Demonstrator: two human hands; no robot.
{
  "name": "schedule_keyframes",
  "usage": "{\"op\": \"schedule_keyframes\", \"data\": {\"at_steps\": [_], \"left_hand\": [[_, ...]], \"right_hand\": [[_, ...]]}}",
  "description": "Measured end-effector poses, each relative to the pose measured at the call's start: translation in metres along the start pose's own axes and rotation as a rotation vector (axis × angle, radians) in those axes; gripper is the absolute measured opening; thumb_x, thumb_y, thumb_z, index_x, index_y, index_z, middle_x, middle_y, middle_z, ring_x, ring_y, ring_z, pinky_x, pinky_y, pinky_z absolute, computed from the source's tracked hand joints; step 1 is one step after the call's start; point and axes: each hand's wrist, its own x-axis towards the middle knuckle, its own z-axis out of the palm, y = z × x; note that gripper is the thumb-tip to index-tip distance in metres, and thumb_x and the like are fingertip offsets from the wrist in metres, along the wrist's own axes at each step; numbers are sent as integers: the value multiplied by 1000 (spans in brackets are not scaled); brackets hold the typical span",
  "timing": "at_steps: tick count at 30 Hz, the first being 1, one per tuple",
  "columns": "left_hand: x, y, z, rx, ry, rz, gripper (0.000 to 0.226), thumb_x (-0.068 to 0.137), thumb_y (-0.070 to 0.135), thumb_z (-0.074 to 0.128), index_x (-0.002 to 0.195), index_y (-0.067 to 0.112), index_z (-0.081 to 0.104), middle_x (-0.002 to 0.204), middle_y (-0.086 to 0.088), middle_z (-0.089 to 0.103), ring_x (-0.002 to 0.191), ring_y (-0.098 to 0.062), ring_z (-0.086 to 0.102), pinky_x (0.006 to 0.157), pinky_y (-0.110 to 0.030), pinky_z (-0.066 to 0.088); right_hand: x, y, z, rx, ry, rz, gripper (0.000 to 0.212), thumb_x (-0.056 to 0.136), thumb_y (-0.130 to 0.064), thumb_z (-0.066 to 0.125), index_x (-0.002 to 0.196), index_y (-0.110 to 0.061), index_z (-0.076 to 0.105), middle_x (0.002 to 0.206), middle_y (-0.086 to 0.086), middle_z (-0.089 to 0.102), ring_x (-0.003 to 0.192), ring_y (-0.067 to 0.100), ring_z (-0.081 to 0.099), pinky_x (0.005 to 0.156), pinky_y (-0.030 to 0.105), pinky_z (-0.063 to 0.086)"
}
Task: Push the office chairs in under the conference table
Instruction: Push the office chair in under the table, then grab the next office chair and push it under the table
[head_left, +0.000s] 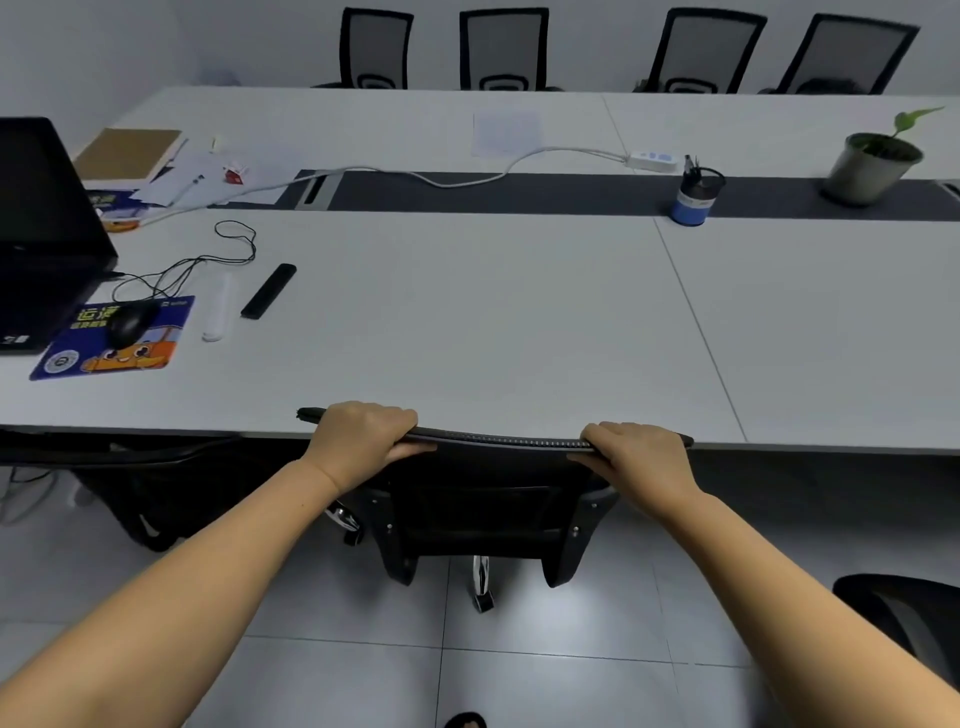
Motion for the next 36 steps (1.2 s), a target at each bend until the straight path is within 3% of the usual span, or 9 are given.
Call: {"op": "schedule_keyframes", "data": {"at_steps": [3, 7, 13, 16, 20, 23, 27, 32, 36], "left_hand": [[-2, 2, -2, -4, -26, 5, 69, 86, 67, 16, 52, 17, 51, 40, 4, 52, 33, -17, 51, 35, -17, 29], [-9, 10, -9, -3, -35, 6, 52, 78, 61, 38, 55, 16, 53, 45, 3, 57, 39, -20, 57, 38, -19, 30], [-19, 13, -27, -96, -344, -80, 45, 87, 58, 43, 112, 21, 54, 106, 2, 64, 95, -20, 59, 71, -33, 45], [-28, 17, -39, -163, -282, -47, 60, 86, 58, 41, 130, 18, 46, 125, -3, 58, 113, -23, 54, 93, -36, 43], [-54, 49, -62, -395, -87, -75, 61, 81, 56, 35, 127, 19, 50, 125, 4, 59, 117, -17, 52, 99, -33, 40], [-83, 85, -79, -826, -49, -285, 50, 77, 53, 45, 121, 32, 53, 120, 25, 55, 115, 3, 48, 98, -12, 37], [-114, 130, -83, -1304, -69, -465, 37, 74, 42, 58, 111, 41, 55, 114, 21, 62, 108, 1, 57, 86, -6, 43], [-129, 177, -75, -1441, -262, -378, 37, 75, 32, 59, 104, 56, 55, 113, 21, 61, 107, -4, 59, 82, -7, 45], [-138, 223, -78, -1463, -386, -298, 41, 74, 25, 56, 104, 52, 55, 112, 23, 62, 104, -1, 60, 80, -6, 45]], "right_hand": [[-1, -3, -3, 4, -4, 22, 28, 80, -39, 66, 70, -16, 54, 58, 1, 59, 51, 28, 56, 44, 26, 29], [-2, -8, -9, 6, -45, 49, 28, 84, -42, 59, 81, -15, 57, 73, 3, 65, 68, 30, 61, 52, 29, 32], [-11, -23, -29, 140, -204, 171, 55, 86, -43, 57, 134, -22, 40, 128, 4, 55, 118, 25, 48, 96, 36, 37], [-32, -38, -52, 320, -99, 273, 62, 85, -39, 60, 138, -23, 34, 139, 2, 46, 128, 20, 41, 103, 32, 34], [-81, -70, -73, 554, 15, 432, 61, 83, -34, 63, 137, -26, 35, 136, -6, 47, 124, 11, 43, 100, 26, 35], [-124, -97, -83, 797, 91, 594, 54, 83, -29, 63, 129, -40, 38, 124, -19, 52, 111, -7, 50, 93, 14, 39], [-181, -132, -91, 1028, 204, 824, 46, 84, -18, 61, 114, -48, 43, 116, -18, 57, 102, -6, 57, 80, 13, 46], [-252, -168, -101, 1125, 394, 1113, 42, 85, -8, 60, 117, -34, 50, 113, -8, 63, 95, 0, 62, 72, 7, 46], [-307, -187, -107, 1096, 536, 1297, 42, 85, -4, 58, 115, -33, 52, 112, -5, 64, 92, 3, 63, 73, 14, 50]]}}
